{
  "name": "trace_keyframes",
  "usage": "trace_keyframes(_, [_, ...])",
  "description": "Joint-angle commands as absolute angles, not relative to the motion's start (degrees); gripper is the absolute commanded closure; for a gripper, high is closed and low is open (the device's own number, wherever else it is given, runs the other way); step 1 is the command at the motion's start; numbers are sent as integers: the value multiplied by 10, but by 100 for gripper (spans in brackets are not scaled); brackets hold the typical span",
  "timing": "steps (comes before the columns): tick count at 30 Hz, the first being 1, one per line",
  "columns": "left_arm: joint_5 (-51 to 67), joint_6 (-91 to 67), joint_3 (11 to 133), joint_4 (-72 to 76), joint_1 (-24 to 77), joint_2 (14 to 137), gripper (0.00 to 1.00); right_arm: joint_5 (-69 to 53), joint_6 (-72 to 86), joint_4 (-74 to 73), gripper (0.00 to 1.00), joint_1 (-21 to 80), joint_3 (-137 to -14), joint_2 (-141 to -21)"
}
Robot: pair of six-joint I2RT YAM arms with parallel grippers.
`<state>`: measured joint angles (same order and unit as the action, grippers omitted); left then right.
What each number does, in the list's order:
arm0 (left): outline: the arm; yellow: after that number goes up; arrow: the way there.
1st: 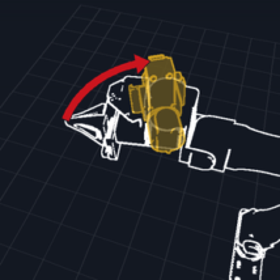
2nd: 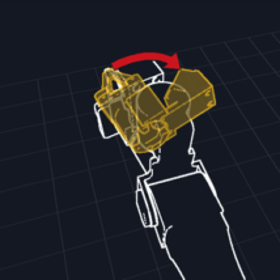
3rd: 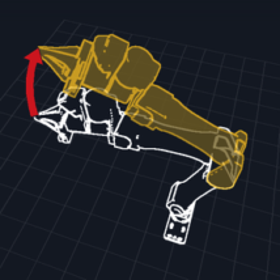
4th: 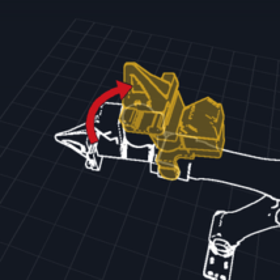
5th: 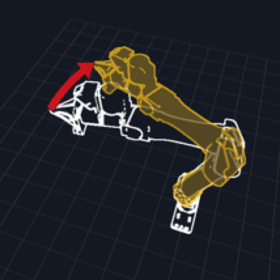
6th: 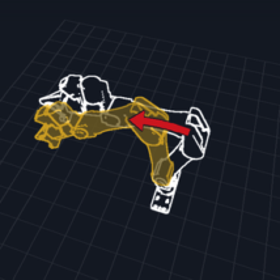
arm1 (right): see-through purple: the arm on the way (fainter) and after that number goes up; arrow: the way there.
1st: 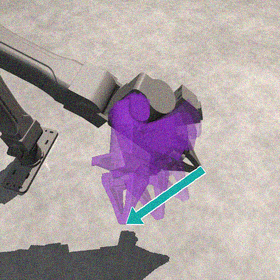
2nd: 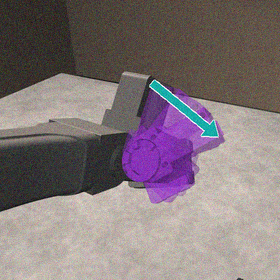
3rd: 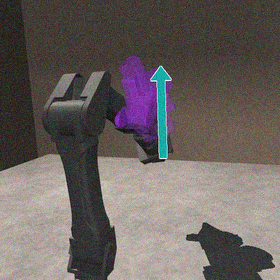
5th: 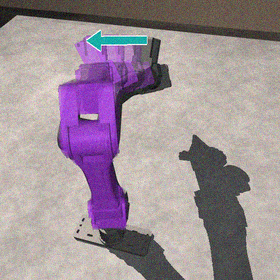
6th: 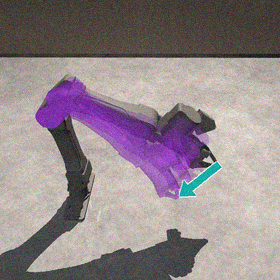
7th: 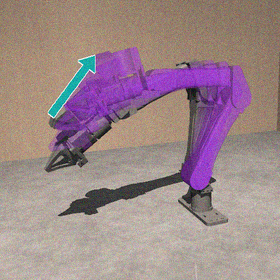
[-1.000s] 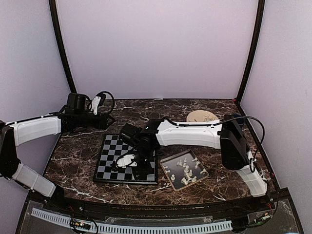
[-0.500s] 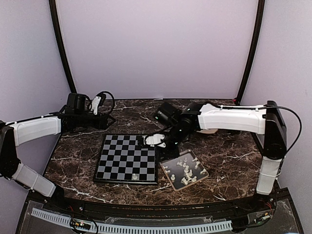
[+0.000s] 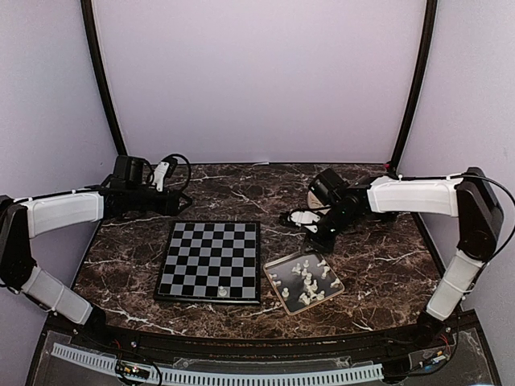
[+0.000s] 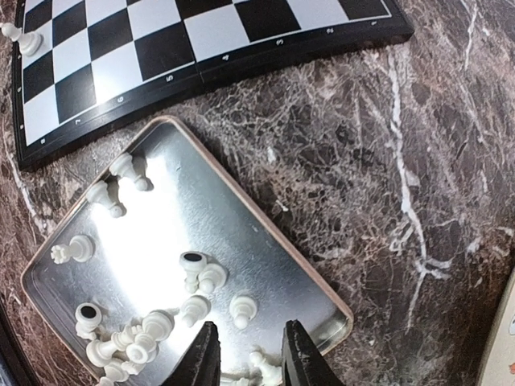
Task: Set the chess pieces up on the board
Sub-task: Pick up the pawn from the storage box.
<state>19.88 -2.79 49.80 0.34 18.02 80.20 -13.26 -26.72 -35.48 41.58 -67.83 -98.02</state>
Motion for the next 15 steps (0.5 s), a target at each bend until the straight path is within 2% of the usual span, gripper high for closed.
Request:
trace_keyframes(1, [206,-31,505,8,182,805,41,-130,-266,-337,73,416,-641,-970])
trace_keyframes(4, [205,-30,505,8,183,806,41,-132,-270,-340,72,415,-640,-981])
trace_keyframes(8, [206,-30,507,7,182,808,41,-138,-274,-345,66,416,-652,-1002])
trace_keyframes(15, [204,-28,508,6,182,806,41,-123,-270,-350,69,415,-677,-1038])
